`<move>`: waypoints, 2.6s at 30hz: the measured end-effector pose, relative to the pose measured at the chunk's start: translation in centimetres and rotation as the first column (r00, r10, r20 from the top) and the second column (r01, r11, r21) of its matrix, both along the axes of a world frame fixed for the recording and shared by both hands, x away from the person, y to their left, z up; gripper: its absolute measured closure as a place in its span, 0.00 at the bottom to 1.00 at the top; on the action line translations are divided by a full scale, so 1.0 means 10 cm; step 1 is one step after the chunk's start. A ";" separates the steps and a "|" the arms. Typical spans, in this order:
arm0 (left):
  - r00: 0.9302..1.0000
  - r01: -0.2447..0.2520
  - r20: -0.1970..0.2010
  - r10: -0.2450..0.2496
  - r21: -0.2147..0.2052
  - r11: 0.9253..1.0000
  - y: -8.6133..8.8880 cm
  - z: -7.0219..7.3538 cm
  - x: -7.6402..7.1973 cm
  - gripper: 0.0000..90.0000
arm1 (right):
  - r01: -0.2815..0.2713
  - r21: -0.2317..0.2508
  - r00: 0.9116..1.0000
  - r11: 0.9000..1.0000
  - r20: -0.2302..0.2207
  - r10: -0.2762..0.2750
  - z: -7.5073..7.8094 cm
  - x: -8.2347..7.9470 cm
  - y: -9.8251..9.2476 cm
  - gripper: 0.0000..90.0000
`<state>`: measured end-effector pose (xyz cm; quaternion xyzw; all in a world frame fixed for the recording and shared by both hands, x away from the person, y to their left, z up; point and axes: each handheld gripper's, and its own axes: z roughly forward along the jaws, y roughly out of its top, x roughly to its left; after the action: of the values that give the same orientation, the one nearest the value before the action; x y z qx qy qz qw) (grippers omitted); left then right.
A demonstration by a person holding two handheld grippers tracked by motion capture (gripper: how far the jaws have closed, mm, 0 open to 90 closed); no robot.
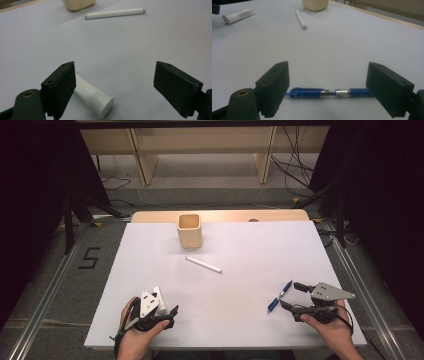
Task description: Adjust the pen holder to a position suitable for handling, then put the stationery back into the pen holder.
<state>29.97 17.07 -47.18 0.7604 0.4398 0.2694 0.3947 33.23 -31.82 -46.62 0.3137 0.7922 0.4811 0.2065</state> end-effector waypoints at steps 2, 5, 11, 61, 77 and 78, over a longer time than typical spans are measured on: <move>1.000 -0.003 -0.003 0.003 0.000 1.000 0.01 0.00 0.01 0.20 | 0.002 -0.001 1.000 1.000 -0.001 -0.002 0.00 0.01 0.00 0.22; 1.000 -0.007 -0.006 0.007 0.004 1.000 0.01 0.00 0.02 0.20 | 0.003 0.002 1.000 1.000 -0.005 -0.003 -0.01 0.01 0.00 0.22; 1.000 -0.023 0.001 0.023 0.001 1.000 0.02 0.01 0.02 0.20 | 0.001 0.003 1.000 1.000 -0.002 -0.001 -0.01 0.01 -0.01 0.22; 1.000 -0.021 0.001 0.021 -0.014 1.000 0.01 0.01 0.02 0.19 | -0.013 0.030 1.000 0.999 0.015 0.012 0.02 0.02 0.06 0.28; 1.000 -0.020 -0.004 0.020 -0.013 1.000 -0.04 -0.01 0.01 0.19 | -0.102 0.008 0.995 0.995 0.014 0.102 0.16 0.46 0.78 0.42; 1.000 -0.019 -0.004 0.019 -0.011 1.000 -0.03 -0.01 0.00 0.19 | -0.105 -0.002 0.994 0.995 0.008 0.105 0.15 0.51 0.85 0.42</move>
<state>30.01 16.73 -47.27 0.7545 0.4494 0.2692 0.3953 38.34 -23.33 -45.12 0.2697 0.8071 0.4918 0.1842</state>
